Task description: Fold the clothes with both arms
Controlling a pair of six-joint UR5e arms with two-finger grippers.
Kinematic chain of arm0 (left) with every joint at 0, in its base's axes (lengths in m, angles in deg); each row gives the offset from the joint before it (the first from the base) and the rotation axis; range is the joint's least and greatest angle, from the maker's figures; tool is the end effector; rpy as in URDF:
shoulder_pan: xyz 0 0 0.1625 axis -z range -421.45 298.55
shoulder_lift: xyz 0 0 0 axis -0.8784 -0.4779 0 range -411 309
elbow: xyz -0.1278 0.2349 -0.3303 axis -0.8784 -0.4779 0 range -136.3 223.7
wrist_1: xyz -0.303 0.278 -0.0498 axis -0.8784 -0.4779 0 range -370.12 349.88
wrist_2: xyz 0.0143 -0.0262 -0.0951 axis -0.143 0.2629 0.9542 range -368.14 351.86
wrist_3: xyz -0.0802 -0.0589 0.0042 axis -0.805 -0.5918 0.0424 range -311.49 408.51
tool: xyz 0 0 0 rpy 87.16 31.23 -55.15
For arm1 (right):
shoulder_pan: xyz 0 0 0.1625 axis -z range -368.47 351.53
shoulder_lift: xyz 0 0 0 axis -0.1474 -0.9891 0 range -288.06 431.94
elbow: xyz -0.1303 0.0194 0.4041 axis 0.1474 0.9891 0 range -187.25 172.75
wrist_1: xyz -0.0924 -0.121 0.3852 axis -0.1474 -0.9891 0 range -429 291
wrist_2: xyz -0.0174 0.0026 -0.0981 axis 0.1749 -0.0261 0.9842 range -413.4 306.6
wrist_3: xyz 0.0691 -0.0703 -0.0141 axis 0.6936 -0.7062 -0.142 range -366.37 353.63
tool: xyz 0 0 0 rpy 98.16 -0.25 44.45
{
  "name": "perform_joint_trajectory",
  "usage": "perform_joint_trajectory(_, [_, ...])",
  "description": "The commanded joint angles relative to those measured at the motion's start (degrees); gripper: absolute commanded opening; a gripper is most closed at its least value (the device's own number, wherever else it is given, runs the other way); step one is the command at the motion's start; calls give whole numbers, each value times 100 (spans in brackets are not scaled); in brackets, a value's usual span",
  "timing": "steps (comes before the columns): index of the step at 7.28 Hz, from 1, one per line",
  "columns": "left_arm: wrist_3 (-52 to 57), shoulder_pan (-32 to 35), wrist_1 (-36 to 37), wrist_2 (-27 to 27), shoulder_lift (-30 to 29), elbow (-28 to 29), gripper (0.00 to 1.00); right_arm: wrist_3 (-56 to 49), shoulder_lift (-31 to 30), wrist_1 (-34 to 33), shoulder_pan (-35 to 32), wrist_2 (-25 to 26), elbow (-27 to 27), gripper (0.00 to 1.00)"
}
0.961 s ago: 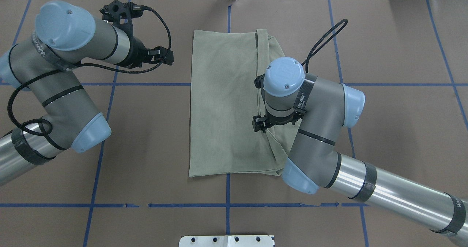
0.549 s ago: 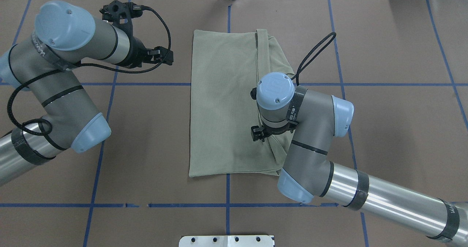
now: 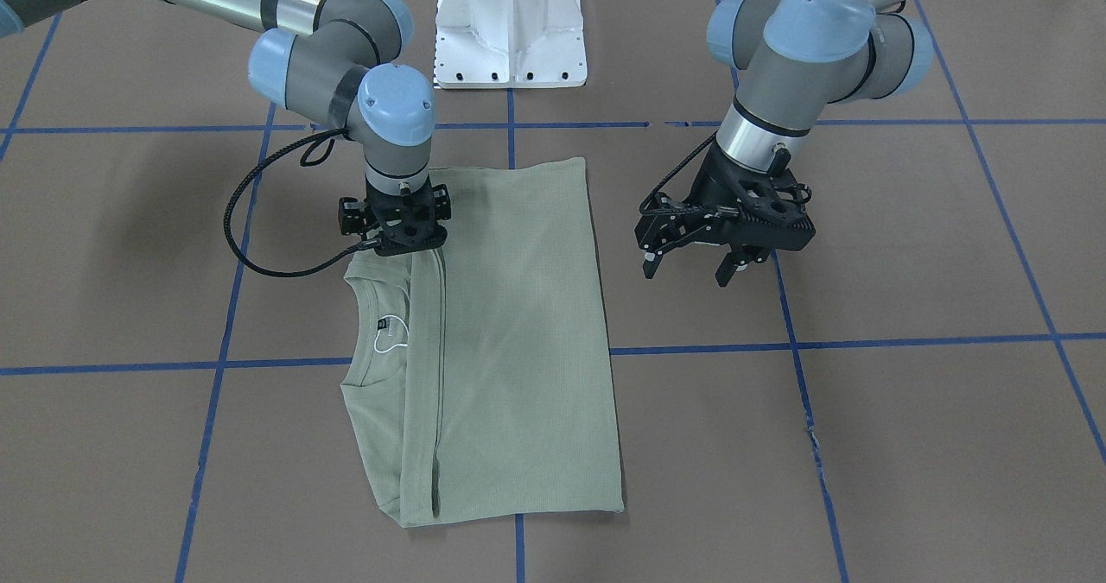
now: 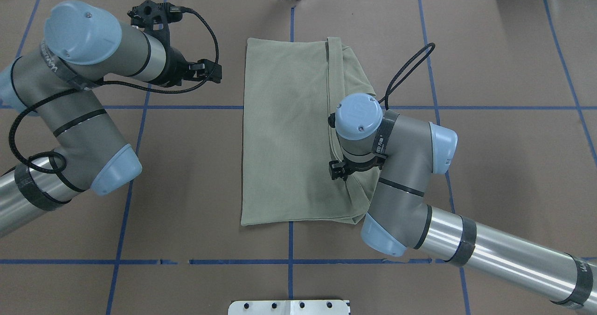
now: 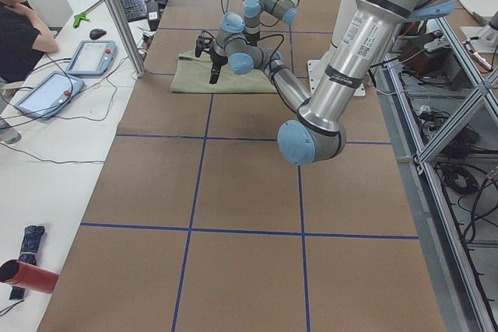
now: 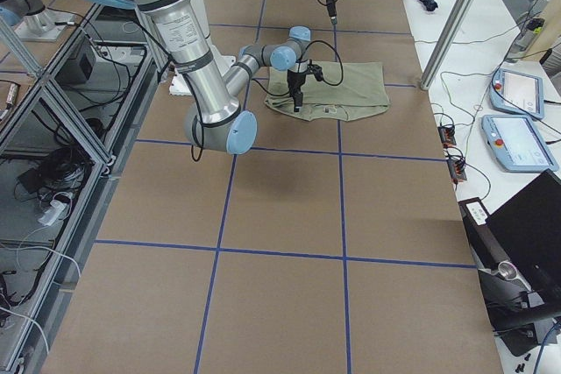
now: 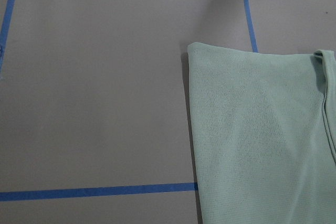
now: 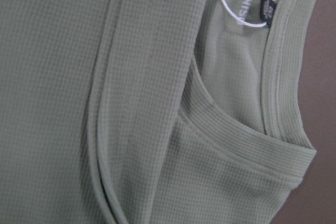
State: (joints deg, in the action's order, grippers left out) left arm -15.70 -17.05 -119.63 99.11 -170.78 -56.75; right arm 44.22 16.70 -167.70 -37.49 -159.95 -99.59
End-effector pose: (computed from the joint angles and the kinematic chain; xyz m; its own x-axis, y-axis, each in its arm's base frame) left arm 0.3867 -0.5239 0.2399 0.5351 0.0574 -0.8428 0.2803 0.9291 0.2413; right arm -0.5508 -0.4255 0.3117 0.8142 -0.2444 0.5266 0.2208 0.9693 0.1084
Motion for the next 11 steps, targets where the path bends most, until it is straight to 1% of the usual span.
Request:
perform_joint_trajectory(1, [5,-2,53,129,94,-132,100,-23,-223,0,-95,4,-39,100])
perform_joint_trajectory(3, [-3,-10,45,156,60,-115,100,-84,-425,0,-296,-40,-135,100])
perform_joint_trajectory(4, [-3,-11,45,156,60,-115,100,-276,-531,-9,-402,-75,-301,100])
perform_joint_trajectory(5, [-3,-11,45,156,60,-124,100,-286,-723,0,-403,-15,-337,100])
perform_joint_trajectory(9, [-12,-11,53,156,60,-133,100,-742,-725,0,-718,13,-294,100])
perform_joint_trajectory(11, [-12,-11,53,147,69,-168,100,-830,-376,-18,-973,-171,-294,100])
